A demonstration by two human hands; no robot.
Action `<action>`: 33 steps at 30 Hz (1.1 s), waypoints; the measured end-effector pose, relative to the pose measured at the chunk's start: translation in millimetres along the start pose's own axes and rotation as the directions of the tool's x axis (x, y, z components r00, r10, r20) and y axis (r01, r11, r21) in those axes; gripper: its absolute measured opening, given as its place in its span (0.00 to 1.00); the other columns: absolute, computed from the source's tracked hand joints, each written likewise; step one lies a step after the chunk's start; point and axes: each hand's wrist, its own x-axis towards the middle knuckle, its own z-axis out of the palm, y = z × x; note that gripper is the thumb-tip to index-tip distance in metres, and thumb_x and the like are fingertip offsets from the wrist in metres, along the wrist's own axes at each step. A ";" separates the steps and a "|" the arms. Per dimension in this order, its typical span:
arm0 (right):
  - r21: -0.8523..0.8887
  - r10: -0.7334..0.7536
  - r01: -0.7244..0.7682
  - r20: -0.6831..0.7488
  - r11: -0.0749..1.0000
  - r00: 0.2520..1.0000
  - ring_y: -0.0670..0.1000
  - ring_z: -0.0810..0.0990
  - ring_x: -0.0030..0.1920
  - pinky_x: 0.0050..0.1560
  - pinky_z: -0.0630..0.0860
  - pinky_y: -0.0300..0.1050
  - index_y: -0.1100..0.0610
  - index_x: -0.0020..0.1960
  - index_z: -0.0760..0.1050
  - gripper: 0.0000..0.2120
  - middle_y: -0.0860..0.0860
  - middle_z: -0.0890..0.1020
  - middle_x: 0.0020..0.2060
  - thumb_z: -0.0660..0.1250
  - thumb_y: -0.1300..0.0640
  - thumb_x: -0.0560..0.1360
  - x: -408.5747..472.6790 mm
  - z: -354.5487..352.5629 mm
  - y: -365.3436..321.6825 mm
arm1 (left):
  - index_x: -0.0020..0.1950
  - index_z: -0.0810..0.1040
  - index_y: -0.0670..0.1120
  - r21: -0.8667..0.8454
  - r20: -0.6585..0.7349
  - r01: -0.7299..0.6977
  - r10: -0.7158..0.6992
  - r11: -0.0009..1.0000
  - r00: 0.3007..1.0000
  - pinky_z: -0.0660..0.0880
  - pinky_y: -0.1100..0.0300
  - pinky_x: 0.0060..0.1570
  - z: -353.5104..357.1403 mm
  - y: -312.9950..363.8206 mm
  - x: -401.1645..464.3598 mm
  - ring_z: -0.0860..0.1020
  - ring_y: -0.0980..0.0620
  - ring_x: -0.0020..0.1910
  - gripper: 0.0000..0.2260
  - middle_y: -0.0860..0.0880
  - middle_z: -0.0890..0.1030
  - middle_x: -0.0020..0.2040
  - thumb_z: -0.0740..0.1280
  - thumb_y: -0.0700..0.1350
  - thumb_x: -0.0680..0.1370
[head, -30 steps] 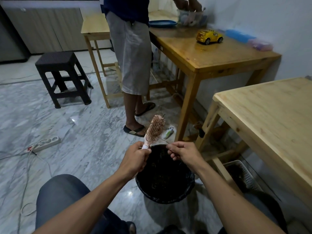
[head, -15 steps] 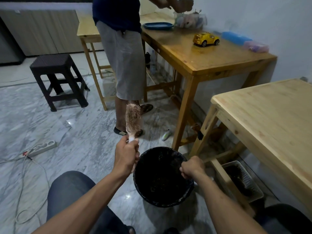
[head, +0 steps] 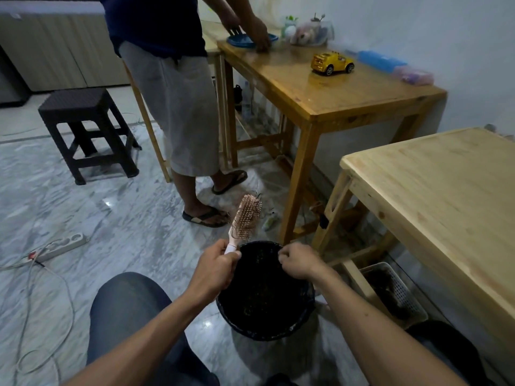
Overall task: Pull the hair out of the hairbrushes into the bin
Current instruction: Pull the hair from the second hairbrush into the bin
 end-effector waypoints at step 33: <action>0.292 0.104 -0.031 -0.236 0.956 0.966 0.58 0.85 0.38 0.42 0.80 0.51 0.58 0.37 0.78 0.29 0.53 0.82 0.33 0.62 0.32 0.78 -0.7 20.1 16.8 | 0.46 0.75 0.45 0.062 -0.036 -0.026 0.028 0.998 0.999 0.64 0.56 0.26 -26.1 -5.0 -13.4 0.68 0.51 0.25 0.09 0.49 0.73 0.31 0.66 0.48 0.70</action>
